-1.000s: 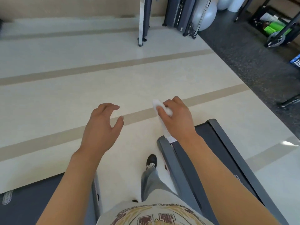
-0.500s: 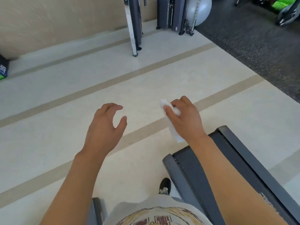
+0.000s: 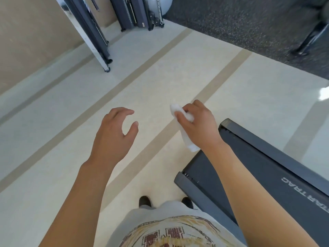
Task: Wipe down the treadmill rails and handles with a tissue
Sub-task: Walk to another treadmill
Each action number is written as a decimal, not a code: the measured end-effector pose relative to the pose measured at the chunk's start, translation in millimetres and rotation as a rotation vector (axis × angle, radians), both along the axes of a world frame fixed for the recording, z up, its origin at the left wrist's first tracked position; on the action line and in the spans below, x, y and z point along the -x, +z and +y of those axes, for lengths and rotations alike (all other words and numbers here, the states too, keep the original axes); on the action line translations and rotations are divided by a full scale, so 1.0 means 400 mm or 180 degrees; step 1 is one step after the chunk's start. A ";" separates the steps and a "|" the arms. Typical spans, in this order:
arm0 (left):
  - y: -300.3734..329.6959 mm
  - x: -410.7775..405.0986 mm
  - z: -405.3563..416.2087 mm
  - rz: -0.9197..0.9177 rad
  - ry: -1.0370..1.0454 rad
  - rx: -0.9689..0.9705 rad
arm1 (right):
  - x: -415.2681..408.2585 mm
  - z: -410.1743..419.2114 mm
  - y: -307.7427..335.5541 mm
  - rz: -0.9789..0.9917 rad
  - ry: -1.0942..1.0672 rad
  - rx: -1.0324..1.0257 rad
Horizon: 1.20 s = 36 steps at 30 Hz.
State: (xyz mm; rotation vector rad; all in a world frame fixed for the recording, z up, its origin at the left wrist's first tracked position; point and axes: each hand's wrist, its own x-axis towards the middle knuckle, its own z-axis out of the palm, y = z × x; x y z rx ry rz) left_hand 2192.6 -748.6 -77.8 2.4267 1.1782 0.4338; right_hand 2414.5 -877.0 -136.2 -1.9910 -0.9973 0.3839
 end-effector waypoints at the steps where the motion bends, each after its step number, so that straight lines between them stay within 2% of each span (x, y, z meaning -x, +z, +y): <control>1: -0.004 -0.019 0.014 -0.0003 -0.0069 0.0013 | -0.013 0.006 -0.002 0.0009 -0.0074 -0.0004; 11: -0.048 -0.160 0.253 -0.0146 -0.0597 0.0032 | -0.106 0.151 -0.008 -0.0121 -0.0730 0.0096; 22: -0.059 -0.246 0.767 -0.0164 -0.1179 -0.0024 | -0.107 0.547 0.008 -0.0230 -0.1394 0.0097; 28: -0.043 -0.282 1.003 -0.0252 -0.1339 -0.0012 | -0.085 0.746 0.022 -0.0256 -0.1483 0.0185; 36: -0.062 -0.307 1.124 -0.0433 -0.1378 0.0208 | -0.126 0.871 0.066 -0.0356 -0.1471 0.0300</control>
